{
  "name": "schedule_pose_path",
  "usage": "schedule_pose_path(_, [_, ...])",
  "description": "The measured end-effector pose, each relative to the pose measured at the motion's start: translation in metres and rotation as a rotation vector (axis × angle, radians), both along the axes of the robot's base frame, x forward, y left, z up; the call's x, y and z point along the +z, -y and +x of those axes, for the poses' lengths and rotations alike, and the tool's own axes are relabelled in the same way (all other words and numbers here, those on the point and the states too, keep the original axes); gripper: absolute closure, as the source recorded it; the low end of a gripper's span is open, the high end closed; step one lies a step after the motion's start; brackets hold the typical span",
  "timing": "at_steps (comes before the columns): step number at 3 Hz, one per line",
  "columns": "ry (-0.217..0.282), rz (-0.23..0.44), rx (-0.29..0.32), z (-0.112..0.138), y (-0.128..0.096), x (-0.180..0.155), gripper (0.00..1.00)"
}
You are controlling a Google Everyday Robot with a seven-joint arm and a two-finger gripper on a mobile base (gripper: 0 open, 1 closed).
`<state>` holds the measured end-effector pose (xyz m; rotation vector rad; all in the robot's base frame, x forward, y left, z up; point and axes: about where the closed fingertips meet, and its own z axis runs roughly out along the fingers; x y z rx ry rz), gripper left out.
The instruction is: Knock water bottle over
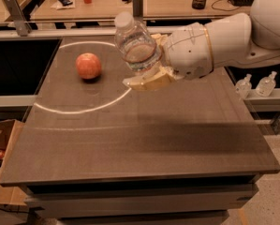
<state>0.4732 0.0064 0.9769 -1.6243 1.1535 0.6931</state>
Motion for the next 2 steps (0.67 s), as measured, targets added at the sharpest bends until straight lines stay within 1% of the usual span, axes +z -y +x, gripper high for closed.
schedule_pose_path(1, [0.097, -0.104, 0.108, 0.0086, 0.0059, 0.0010, 1.00])
schedule_pose_path(2, [0.186, -0.213, 0.241, 0.0113, 0.0074, 0.0022, 1.00])
